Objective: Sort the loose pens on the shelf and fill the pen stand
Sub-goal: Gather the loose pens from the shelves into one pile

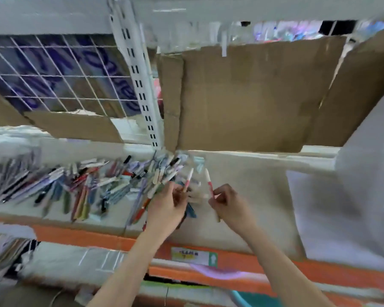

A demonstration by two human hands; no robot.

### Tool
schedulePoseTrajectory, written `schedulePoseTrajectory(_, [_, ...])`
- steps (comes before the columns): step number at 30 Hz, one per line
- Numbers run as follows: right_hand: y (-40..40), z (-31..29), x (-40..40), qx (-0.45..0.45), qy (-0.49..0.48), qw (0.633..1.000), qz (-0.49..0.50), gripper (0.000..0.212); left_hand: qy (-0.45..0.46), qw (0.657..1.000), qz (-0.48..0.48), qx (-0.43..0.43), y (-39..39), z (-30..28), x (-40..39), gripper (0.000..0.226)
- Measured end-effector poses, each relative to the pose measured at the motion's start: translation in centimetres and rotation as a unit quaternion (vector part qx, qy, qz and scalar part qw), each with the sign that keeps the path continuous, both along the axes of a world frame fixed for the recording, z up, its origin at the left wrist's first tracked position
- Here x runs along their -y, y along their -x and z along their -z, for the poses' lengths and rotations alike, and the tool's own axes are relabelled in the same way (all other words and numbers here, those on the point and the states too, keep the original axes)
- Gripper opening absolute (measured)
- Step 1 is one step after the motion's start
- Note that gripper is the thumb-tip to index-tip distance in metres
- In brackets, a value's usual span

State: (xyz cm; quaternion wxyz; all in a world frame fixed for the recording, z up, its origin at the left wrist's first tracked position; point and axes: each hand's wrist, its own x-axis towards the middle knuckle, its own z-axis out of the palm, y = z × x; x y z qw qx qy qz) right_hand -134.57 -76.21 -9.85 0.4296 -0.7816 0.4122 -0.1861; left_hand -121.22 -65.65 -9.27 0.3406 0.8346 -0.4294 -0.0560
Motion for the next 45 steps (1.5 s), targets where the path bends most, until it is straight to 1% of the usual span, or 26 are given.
schedulePoseTrajectory(1, [-1.2,0.3,0.5,-0.007,0.000,1.000,-0.006,0.010,-0.004,1.000,-0.019,-0.001,-0.9,0.4,0.2,0.017])
schedulePoseTrajectory(3, [-3.2,1.0,1.2,-0.016,-0.006,1.000,-0.018,0.014,0.016,0.999,-0.032,-0.003,-2.2,1.3,0.5,0.019])
schedulePoseTrajectory(6, [-5.3,2.1,2.1,-0.020,0.013,0.999,-0.030,0.013,0.058,0.996,-0.034,0.057,-2.5,2.2,0.6,0.017])
schedulePoseTrajectory(9, [-5.9,2.3,2.3,-0.022,0.018,0.999,-0.024,0.026,0.080,0.990,-0.046,0.106,-1.8,2.4,0.7,0.023])
schedulePoseTrajectory(10, [-5.6,2.4,2.2,-0.001,0.024,1.000,-0.014,0.029,0.088,0.989,-0.051,0.112,-1.7,2.4,0.7,0.024])
schedulePoseTrajectory(11, [-5.2,2.5,2.1,0.040,0.034,0.999,-0.003,0.029,0.096,0.987,-0.058,0.112,-1.7,2.4,0.7,0.022])
schedulePoseTrajectory(13, [-4.5,2.7,1.8,0.116,0.054,0.992,0.010,0.023,0.107,0.987,-0.070,0.102,-1.8,2.4,0.5,0.016])
schedulePoseTrajectory(15, [-4.4,3.1,1.8,0.150,0.079,0.985,0.013,0.015,0.112,0.986,-0.068,0.101,-1.9,2.6,0.5,0.015])
schedulePoseTrajectory(18, [-4.6,3.7,1.6,0.151,0.151,0.977,-0.015,0.005,0.102,0.987,-0.056,0.113,-1.9,2.7,0.9,0.018])
schedulePoseTrajectory(20, [-4.4,3.8,1.3,0.120,0.222,0.967,-0.038,0.012,0.089,0.988,-0.052,0.117,-1.7,2.7,1.4,0.012])
schedulePoseTrajectory(22, [-4.3,3.5,0.9,0.095,0.287,0.952,-0.053,0.021,0.088,0.988,-0.050,0.112,-1.6,2.6,1.6,0.012])
schedulePoseTrajectory(25, [-4.8,2.6,-0.1,0.100,0.371,0.919,-0.093,0.023,0.105,0.986,-0.063,0.109,-2.5,1.3,1.2,0.016])
schedulePoseTrajectory(27, [-6.1,1.7,-1.2,0.106,0.400,0.900,-0.134,0.022,0.106,0.986,-0.079,0.097,-3.7,0.1,-0.1,0.010])
schedulePoseTrajectory(29, [-8.3,1.1,-2.6,0.111,0.404,0.886,-0.199,0.022,0.074,0.987,-0.113,0.092,-5.8,-0.4,-2.1,0.013])
schedulePoseTrajectory(31, [-11.1,0.8,-4.4,0.116,0.393,0.875,-0.257,0.022,0.013,0.984,-0.155,0.083,-8.5,-0.1,-4.8,0.024])
schedulePoseTrajectory(33, [-14.4,0.9,-6.4,0.118,0.389,0.868,-0.284,0.023,-0.033,0.982,-0.176,0.066,-11.9,0.3,-8.0,0.033])
schedulePoseTrajectory(36, [-20.2,1.2,-9.1,0.102,0.396,0.862,-0.298,0.020,-0.080,0.972,-0.212,0.056,-17.9,0.8,-12.9,0.046])
schedulePoseTrajectory(39, [-26.9,1.3,-11.7,0.062,0.394,0.868,-0.297,0.021,-0.117,0.958,-0.254,0.055,-24.8,1.5,-17.1,0.059])
schedulePoseTrajectory(43, [-35.2,0.8,-15.0,-0.008,0.400,0.868,-0.294,0.035,-0.156,0.951,-0.263,0.033,-32.7,2.5,-20.3,0.063])
schedulePoseTrajectory(45, [-38.4,0.7,-16.3,-0.073,0.377,0.870,-0.308,0.048,-0.197,0.949,-0.247,0.022,-35.4,2.6,-20.6,0.063])
